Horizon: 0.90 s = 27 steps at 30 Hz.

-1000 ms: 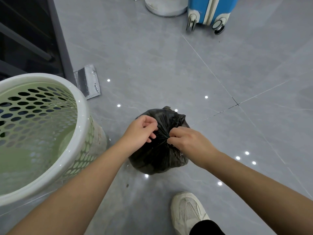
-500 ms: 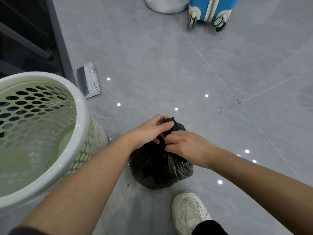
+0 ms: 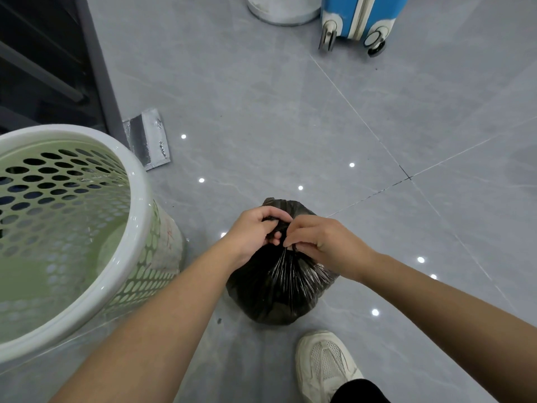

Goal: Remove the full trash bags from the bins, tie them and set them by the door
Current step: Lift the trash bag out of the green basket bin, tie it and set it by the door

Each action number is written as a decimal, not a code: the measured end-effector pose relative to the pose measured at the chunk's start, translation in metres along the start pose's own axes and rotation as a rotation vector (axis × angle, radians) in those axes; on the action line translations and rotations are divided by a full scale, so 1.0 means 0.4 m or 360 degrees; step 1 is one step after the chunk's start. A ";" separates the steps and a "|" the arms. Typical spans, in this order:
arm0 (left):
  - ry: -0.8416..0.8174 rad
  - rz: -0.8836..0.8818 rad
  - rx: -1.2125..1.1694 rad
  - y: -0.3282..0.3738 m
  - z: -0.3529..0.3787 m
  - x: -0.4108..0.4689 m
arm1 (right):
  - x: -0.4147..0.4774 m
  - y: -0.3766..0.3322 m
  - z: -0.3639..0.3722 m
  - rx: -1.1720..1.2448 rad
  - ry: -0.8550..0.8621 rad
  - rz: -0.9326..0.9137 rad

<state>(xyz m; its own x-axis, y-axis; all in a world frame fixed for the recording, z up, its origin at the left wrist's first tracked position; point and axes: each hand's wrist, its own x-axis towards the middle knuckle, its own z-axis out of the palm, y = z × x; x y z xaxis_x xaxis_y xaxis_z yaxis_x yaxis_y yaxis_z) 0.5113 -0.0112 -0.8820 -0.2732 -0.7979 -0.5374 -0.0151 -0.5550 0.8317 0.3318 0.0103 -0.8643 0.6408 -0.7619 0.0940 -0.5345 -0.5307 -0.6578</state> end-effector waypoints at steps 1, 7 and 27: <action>0.0020 0.0000 -0.0032 -0.002 0.000 -0.003 | -0.001 0.000 0.006 0.0109 0.0086 0.0089; 0.0064 0.0048 0.0044 -0.008 0.002 -0.024 | -0.005 -0.008 0.028 0.0432 0.0314 0.0358; 0.0205 -0.0015 0.0419 0.021 0.019 -0.031 | -0.002 -0.028 0.070 0.0664 0.0750 0.0670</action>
<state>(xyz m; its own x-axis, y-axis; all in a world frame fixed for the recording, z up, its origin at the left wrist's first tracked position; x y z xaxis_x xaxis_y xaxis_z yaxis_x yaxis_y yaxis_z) 0.5072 -0.0043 -0.8672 -0.1480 -0.8257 -0.5444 -0.2706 -0.4956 0.8253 0.3527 0.0271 -0.8779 0.0751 -0.9970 0.0205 -0.3690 -0.0469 -0.9283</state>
